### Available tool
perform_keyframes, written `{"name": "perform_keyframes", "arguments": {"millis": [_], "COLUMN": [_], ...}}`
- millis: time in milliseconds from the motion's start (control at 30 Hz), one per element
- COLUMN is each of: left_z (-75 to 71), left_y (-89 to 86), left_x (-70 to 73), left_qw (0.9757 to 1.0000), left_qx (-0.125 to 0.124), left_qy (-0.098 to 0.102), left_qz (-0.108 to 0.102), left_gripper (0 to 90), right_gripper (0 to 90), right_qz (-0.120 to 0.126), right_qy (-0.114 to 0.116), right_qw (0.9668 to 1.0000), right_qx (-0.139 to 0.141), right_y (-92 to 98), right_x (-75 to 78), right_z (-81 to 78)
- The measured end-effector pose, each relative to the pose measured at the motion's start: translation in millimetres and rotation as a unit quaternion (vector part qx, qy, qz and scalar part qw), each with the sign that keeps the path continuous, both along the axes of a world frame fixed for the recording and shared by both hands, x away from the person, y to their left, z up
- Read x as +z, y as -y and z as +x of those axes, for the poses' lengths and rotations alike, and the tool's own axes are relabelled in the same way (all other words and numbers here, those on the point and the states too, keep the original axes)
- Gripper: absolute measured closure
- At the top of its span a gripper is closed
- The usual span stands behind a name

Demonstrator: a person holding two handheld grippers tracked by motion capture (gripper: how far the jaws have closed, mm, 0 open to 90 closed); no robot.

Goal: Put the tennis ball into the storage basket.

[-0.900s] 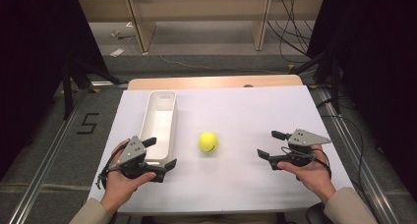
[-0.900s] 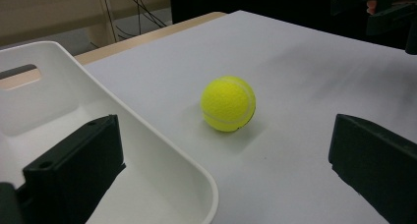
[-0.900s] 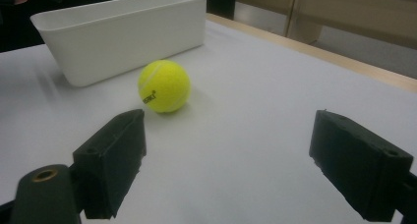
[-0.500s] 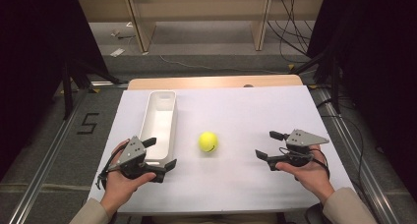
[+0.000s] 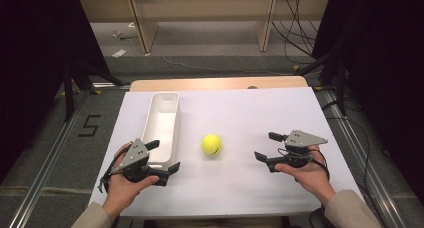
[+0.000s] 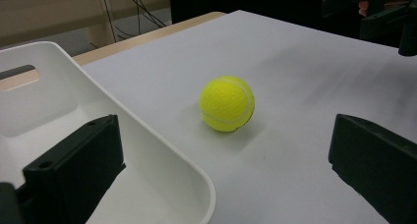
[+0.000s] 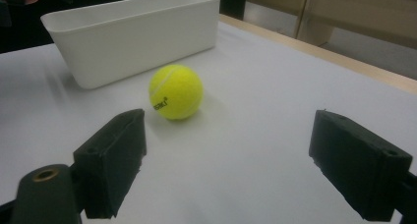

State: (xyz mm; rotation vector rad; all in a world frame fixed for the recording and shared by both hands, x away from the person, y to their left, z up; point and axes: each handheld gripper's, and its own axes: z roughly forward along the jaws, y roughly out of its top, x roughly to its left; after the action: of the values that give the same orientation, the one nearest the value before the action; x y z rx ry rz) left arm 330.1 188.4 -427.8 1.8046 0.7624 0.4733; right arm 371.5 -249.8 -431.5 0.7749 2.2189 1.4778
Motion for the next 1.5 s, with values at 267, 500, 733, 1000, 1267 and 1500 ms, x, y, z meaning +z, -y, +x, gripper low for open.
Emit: {"name": "perform_keyframes", "arguments": {"millis": [267, 500, 733, 1000, 1267, 1500], "left_z": [-0.2, 0.1, 0.4, 0.3, 0.4, 0.4], "left_y": [0.9, 0.7, 1.1, 1.0, 0.8, 0.9], "left_x": [0.1, 0.5, 0.5, 0.6, 0.6, 0.7], "left_qw": [1.0000, 1.0000, 1.0000, 1.0000, 1.0000, 1.0000], "left_qx": [0.000, 0.001, 0.001, 0.001, 0.001, 0.001], "left_qy": [-0.001, 0.000, 0.000, 0.000, 0.000, 0.000], "left_qz": [0.000, -0.002, -0.003, -0.003, -0.004, -0.004], "left_gripper": [0.0, 0.0, 0.0, 0.0, 0.0, 0.0], "right_gripper": [15.1, 15.1, 15.1, 15.1, 15.1, 15.1], "right_qz": [0.001, -0.003, -0.003, -0.004, -0.007, -0.009], "right_qy": [-0.004, -0.003, -0.004, -0.009, -0.009, -0.010], "right_qw": [1.0000, 0.9999, 0.9998, 0.9997, 0.9994, 0.9993], "right_qx": [0.007, 0.015, 0.019, 0.024, 0.031, 0.036], "right_y": [-9.3, -22.7, -28.0, -33.8, -42.0, -47.7], "right_x": [-0.6, -0.8, -2.3, -3.3, -4.2, -5.0], "right_z": [5.0, 10.5, 13.1, 16.9, 20.2, 22.7]}}
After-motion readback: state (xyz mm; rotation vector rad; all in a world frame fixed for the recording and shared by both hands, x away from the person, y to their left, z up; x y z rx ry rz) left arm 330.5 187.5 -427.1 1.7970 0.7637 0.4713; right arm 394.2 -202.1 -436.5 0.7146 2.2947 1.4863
